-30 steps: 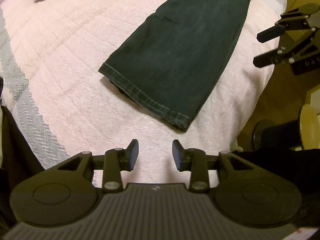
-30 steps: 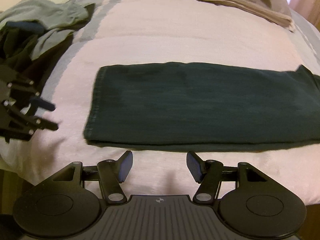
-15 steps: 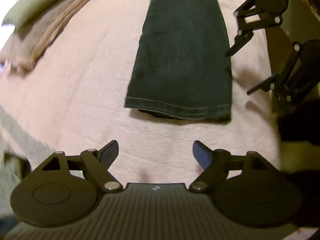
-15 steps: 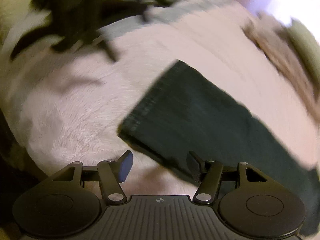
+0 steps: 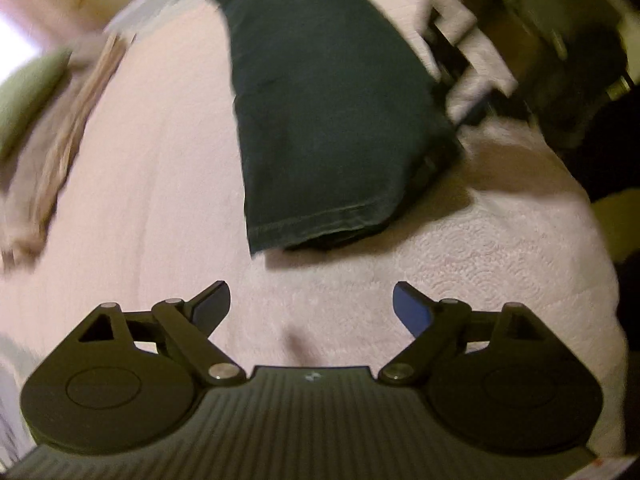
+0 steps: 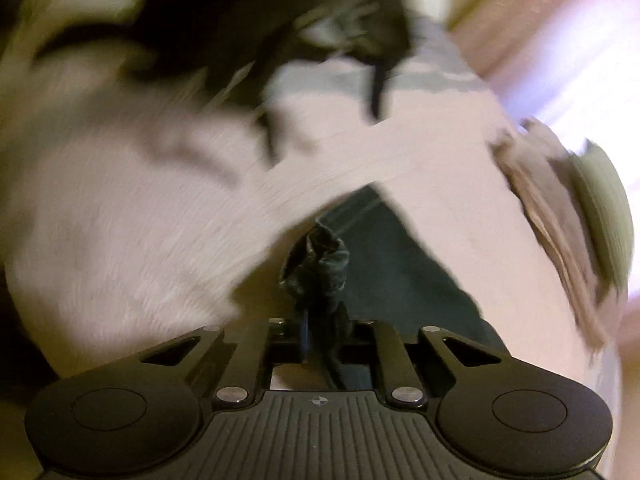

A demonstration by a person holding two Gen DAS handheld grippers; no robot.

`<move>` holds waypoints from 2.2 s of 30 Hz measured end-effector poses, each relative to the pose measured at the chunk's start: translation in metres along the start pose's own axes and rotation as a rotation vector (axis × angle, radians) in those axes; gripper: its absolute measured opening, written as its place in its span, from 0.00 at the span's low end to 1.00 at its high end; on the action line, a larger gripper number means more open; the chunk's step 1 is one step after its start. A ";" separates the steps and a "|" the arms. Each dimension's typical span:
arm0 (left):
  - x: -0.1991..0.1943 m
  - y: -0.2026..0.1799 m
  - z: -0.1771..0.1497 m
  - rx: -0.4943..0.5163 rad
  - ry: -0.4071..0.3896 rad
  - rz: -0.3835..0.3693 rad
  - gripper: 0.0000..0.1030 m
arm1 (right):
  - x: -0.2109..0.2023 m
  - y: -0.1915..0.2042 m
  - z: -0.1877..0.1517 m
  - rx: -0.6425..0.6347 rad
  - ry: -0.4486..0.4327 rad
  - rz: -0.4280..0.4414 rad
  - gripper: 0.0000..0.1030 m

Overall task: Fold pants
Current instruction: 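Grasp the hems with the left gripper while the right gripper grasps them too, lifting toward the waist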

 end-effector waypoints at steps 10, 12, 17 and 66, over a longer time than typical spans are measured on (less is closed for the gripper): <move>0.011 0.016 0.034 0.222 -0.153 0.135 0.85 | -0.058 -0.085 0.016 0.386 -0.026 0.043 0.04; 0.013 0.026 0.043 0.234 -0.184 0.159 0.85 | -0.060 -0.091 0.019 0.396 -0.015 0.047 0.04; 0.021 0.033 0.051 0.283 -0.203 0.107 0.74 | -0.072 -0.094 0.021 0.425 -0.018 0.062 0.04; 0.365 0.192 0.578 0.288 0.042 -0.394 0.27 | -0.055 -0.436 -0.481 1.873 -0.081 -0.017 0.04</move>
Point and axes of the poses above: each gripper's, at about its wrist camera, not at the fingertips, and x roughly the way its jaws point, y to its left, z to its top, the point moved 6 cm from there along x, roughly the way its jaws point
